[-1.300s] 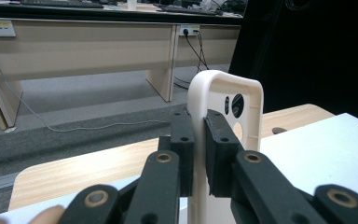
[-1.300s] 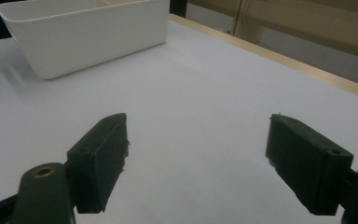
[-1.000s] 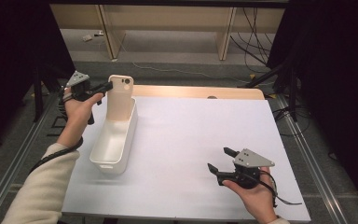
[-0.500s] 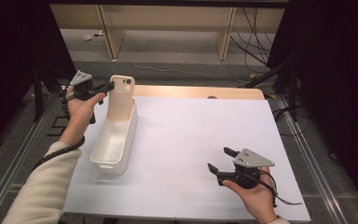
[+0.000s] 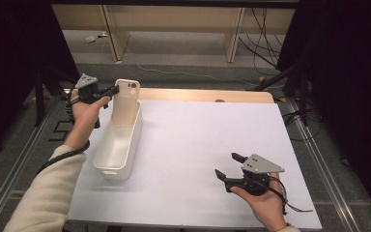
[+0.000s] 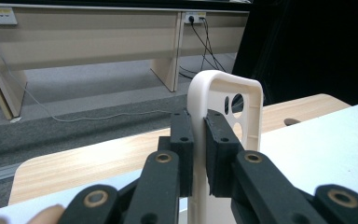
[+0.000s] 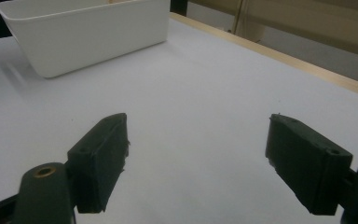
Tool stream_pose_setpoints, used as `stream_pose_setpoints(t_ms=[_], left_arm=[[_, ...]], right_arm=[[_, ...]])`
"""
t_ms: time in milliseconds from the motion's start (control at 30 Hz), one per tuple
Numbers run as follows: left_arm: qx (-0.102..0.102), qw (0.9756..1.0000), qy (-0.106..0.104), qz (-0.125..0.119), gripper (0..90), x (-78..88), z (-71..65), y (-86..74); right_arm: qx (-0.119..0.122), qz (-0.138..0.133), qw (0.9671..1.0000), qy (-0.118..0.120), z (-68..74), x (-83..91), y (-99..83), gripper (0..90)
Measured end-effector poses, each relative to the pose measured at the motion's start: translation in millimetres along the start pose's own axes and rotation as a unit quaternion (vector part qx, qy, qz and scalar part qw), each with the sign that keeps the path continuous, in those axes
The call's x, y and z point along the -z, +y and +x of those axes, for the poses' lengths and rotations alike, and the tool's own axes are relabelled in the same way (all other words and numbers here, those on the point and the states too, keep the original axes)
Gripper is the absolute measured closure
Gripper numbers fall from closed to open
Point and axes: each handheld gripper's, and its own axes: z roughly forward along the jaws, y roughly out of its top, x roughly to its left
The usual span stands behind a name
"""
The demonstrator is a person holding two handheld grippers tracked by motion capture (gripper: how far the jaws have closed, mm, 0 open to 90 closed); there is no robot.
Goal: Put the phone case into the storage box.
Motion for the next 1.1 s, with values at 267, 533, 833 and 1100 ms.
stream_pose_setpoints(t_ms=[267, 533, 833, 1100], left_arm=[[0.000, 1.0000, 0.002, 0.006, 82.6, -4.8, 1.1, -0.5], [0.000, 1.0000, 0.002, 0.009, 82.6, -9.1, 0.5, -2.8], [0.003, 0.9999, 0.003, 0.012, 82.5, -12.8, 0.3, -5.9], [0.004, 0.9999, 0.006, 0.013, 82.4, -14.8, 3.4, -6.8]], right_arm=[[0.001, 0.000, 1.0000, 0.000, -0.1, 0.5, 0.5, 22.4], [0.001, -0.001, 1.0000, 0.003, 0.5, 0.3, 0.8, 22.4], [0.000, 0.001, 1.0000, 0.005, 0.9, -1.3, 0.1, 22.5], [0.001, 0.009, 1.0000, 0.005, 0.8, -0.1, 0.5, 22.5]])
